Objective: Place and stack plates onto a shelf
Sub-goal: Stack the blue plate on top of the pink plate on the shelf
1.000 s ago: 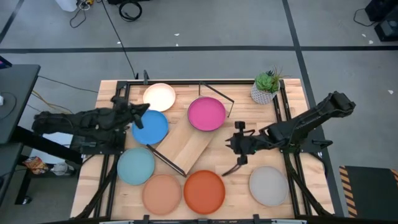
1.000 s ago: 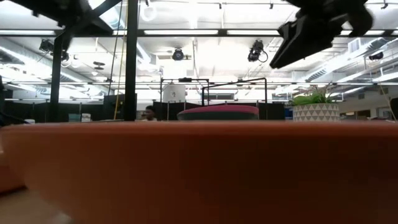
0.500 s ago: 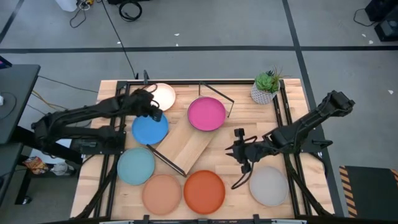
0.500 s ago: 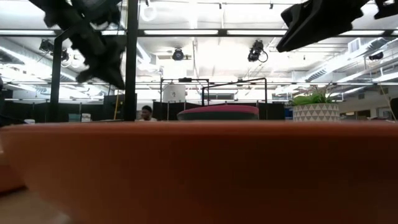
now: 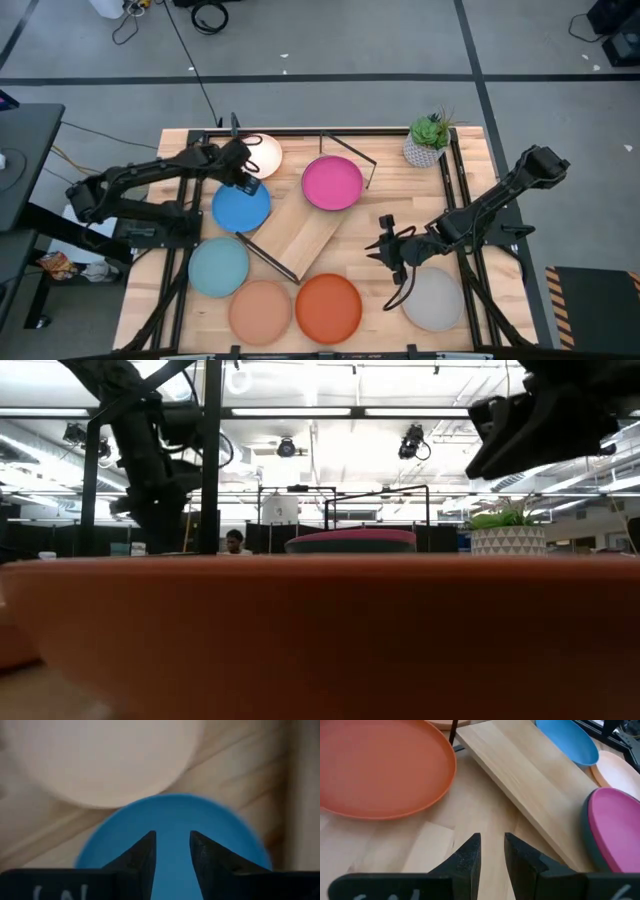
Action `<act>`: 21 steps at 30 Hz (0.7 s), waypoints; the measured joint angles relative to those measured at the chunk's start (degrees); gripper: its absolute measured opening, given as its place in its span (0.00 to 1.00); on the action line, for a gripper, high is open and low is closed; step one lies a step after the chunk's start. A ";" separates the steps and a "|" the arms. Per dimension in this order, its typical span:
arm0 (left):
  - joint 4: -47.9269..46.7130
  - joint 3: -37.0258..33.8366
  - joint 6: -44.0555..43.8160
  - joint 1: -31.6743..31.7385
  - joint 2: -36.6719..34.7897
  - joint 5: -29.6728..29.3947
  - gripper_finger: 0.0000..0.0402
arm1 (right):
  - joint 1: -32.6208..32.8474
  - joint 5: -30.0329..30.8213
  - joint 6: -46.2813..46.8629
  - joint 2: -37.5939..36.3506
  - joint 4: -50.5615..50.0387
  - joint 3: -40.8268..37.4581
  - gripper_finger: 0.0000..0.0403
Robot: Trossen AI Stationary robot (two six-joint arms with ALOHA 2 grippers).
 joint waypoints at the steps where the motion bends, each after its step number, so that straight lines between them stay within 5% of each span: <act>1: -2.60 1.09 0.88 0.94 0.78 -0.72 0.32 | 0.00 0.00 -0.17 0.00 1.07 -0.85 0.23; 10: -14.50 4.98 6.20 4.16 9.59 -3.27 0.31 | -0.02 -2.61 -4.08 0.00 10.37 -4.45 0.23; 21: -15.11 4.96 13.05 4.70 16.30 -10.70 0.31 | 0.02 -3.02 -3.94 0.00 14.54 -6.59 0.23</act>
